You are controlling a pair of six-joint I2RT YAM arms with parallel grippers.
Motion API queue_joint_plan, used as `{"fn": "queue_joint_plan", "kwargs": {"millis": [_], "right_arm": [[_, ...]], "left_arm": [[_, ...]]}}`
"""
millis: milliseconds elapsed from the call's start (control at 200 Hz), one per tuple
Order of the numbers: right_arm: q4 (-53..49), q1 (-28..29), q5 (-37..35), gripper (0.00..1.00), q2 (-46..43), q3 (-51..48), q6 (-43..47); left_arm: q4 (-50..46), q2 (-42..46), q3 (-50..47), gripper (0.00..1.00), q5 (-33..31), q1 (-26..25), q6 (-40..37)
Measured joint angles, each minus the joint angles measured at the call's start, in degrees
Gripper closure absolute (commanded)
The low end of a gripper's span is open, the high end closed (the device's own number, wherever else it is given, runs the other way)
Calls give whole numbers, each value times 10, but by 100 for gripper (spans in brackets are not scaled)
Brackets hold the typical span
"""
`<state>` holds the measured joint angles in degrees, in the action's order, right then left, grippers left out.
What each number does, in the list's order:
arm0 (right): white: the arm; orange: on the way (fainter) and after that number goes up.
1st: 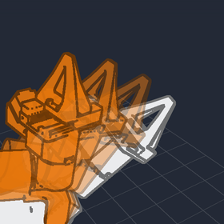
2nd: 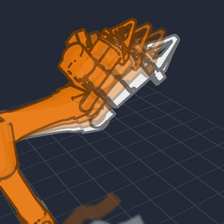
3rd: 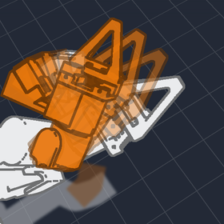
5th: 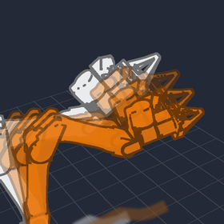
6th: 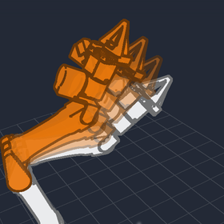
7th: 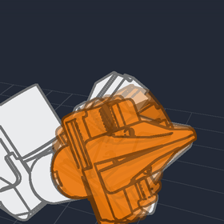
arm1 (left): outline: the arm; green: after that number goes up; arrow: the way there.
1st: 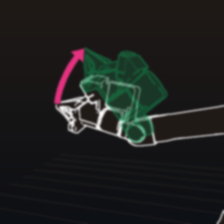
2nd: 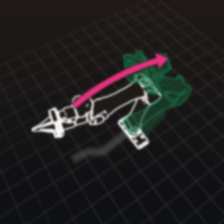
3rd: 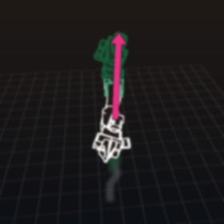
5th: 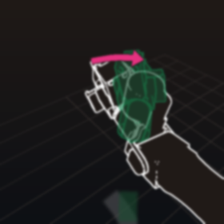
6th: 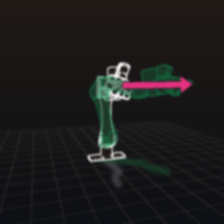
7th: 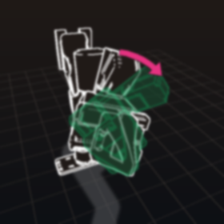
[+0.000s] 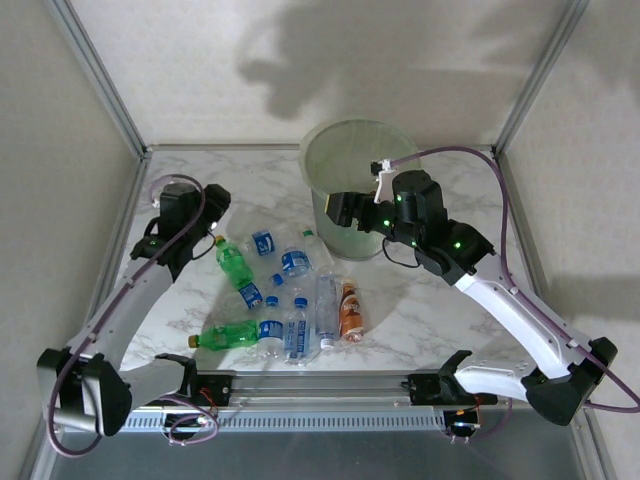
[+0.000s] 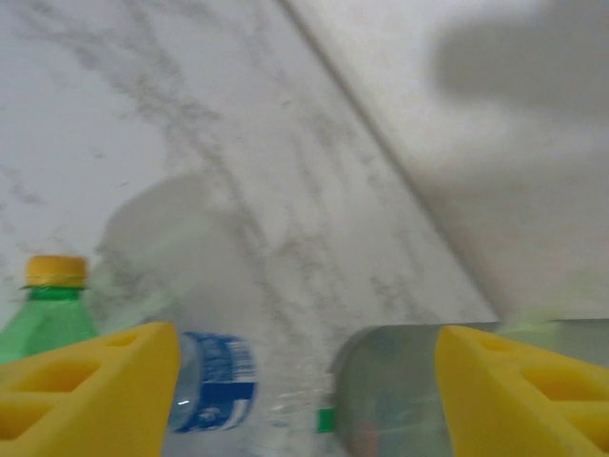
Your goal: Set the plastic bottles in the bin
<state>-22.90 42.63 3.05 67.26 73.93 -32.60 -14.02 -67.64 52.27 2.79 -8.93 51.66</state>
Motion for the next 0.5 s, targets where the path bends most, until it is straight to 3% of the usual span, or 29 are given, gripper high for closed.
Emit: {"fn": "queue_joint_plan", "kwargs": {"millis": [210,501], "right_arm": [[-1,0,-4,21,0,0,0],[-5,0,-19,21,3,0,0]], "left_arm": [[-36,-90,-25,22,1,0,-40],[-45,-99,-72,18,-4,0,-61]]}}
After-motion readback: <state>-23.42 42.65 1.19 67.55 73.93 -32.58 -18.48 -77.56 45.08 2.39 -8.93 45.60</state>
